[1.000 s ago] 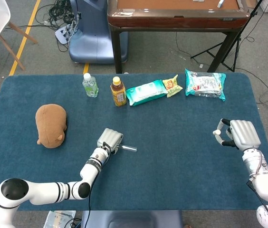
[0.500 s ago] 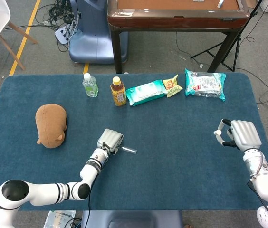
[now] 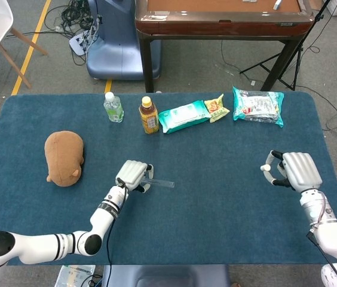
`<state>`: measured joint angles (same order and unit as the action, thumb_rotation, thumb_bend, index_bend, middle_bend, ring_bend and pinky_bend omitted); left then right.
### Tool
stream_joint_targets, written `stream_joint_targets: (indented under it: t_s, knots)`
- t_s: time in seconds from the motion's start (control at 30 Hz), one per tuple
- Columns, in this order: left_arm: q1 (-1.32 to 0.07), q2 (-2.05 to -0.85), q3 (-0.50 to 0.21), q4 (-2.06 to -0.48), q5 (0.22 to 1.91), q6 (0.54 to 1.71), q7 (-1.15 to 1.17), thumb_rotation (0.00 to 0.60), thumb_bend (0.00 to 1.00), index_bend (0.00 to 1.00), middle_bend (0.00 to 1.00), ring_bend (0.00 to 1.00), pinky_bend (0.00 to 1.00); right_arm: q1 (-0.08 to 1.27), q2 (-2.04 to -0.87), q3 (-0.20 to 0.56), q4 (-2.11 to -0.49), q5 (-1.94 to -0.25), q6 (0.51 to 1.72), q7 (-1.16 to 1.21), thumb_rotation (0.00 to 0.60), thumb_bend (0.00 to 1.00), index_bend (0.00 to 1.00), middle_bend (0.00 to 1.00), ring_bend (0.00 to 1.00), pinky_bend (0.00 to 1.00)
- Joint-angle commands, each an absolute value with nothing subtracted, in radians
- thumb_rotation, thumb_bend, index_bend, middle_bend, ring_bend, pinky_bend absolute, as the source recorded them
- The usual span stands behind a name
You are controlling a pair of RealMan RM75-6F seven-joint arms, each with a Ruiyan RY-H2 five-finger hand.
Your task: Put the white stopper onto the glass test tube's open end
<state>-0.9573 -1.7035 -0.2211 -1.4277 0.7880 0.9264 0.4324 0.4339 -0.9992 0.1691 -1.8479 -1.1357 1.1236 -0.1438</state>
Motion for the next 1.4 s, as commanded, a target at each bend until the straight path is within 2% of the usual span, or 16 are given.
stream_joint_targets:
  t_s: [0.03, 0.37, 0.9, 1.4]
  knots:
    - [-0.908, -1.631, -0.249, -1.532, 0.826, 0.952, 0.357, 0.6, 0.29, 0.64, 0.94, 1.0, 1.0, 0.443, -1.019, 0.171, -1.869, -1.183, 1.129, -0.128, 0.6, 0.35, 0.58, 1.0, 1.0, 1.0]
    - [-0.86, -1.534, -0.301, -1.75, 0.776, 0.965, 0.256, 0.6, 0.29, 0.63, 0.94, 1.0, 1.0, 0.489, -1.11, 0.194, -1.925, -1.332, 1.15, -0.076, 0.6, 0.35, 0.58, 1.0, 1.0, 1.0]
    - [-0.903, -1.57, -0.334, -1.797, 0.667, 0.983, 0.243, 0.6, 0.29, 0.63, 0.94, 1.0, 1.0, 0.559, -1.239, 0.213, -1.958, -1.37, 1.141, -0.118, 0.6, 0.35, 0.59, 1.0, 1.0, 1.0]
    - [-0.902, -1.576, -0.338, -1.823, 0.666, 1.001, 0.208, 0.6, 0.29, 0.63, 0.94, 1.0, 1.0, 0.582, -1.302, 0.216, -1.946, -1.327, 1.145, -0.173, 0.6, 0.35, 0.59, 1.0, 1.0, 1.0]
